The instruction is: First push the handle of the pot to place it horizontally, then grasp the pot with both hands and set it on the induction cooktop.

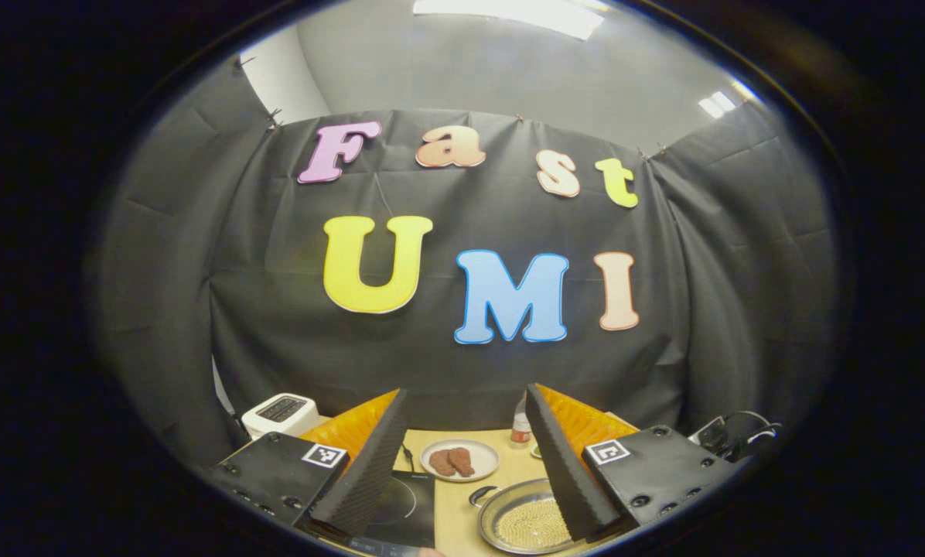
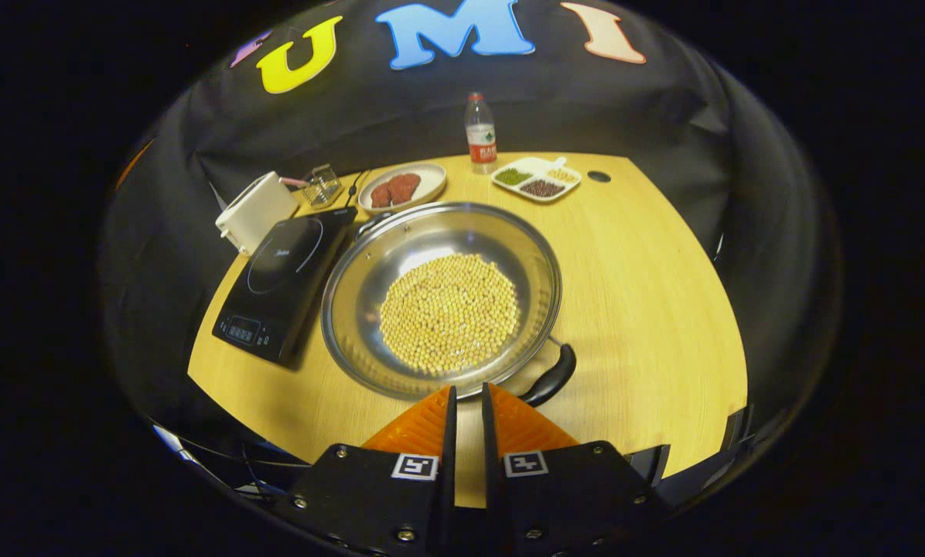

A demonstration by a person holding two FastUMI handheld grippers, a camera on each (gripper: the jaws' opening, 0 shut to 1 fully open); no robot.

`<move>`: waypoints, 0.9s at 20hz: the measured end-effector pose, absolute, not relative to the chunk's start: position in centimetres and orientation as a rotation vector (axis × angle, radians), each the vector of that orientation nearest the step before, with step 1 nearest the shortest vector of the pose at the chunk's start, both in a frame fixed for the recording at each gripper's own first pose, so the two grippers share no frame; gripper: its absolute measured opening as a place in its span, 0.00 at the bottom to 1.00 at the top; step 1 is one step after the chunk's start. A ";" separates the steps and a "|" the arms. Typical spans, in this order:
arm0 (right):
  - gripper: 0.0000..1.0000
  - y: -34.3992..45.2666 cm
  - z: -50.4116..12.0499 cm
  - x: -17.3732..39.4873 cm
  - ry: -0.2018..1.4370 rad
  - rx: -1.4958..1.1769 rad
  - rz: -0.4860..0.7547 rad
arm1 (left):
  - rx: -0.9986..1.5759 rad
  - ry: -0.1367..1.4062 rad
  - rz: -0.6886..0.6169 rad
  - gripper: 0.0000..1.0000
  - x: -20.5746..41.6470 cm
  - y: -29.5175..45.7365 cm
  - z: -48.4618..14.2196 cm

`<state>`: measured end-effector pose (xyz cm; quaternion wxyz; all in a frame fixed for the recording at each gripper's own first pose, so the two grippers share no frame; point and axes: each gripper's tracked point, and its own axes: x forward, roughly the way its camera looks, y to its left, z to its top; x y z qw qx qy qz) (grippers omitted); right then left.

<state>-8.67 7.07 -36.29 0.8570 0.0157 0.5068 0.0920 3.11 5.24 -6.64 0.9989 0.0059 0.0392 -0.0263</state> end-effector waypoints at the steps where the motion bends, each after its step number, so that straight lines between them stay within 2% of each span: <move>1: 0.17 6.8 -37.6 -9.0 1.104 0.032 0.175 | 0.009 0.082 -0.047 0.94 3.3 5.5 -6.7; 2: 0.05 6.8 -38.1 -9.3 1.125 0.043 0.174 | 0.006 0.084 -0.044 0.94 3.3 5.6 -6.8; 6: 0.06 6.5 -39.6 -9.3 1.176 0.030 0.170 | 0.011 0.093 -0.032 0.96 3.4 6.1 -7.3; 7: 0.06 6.6 -39.8 -9.2 1.190 0.032 0.169 | 0.011 0.096 -0.030 0.94 3.6 6.2 -7.3; 13: 0.05 6.0 -41.5 -8.2 1.240 -0.002 0.139 | 0.015 0.116 -0.024 0.94 3.9 6.4 -8.0; 15: 0.01 6.2 -42.0 -8.0 1.251 -0.002 0.138 | 0.019 0.118 -0.017 0.94 4.0 6.7 -7.9; 18: 0.01 5.7 -42.0 -7.5 1.252 -0.044 0.134 | 0.020 0.121 -0.003 0.98 3.9 7.2 -8.2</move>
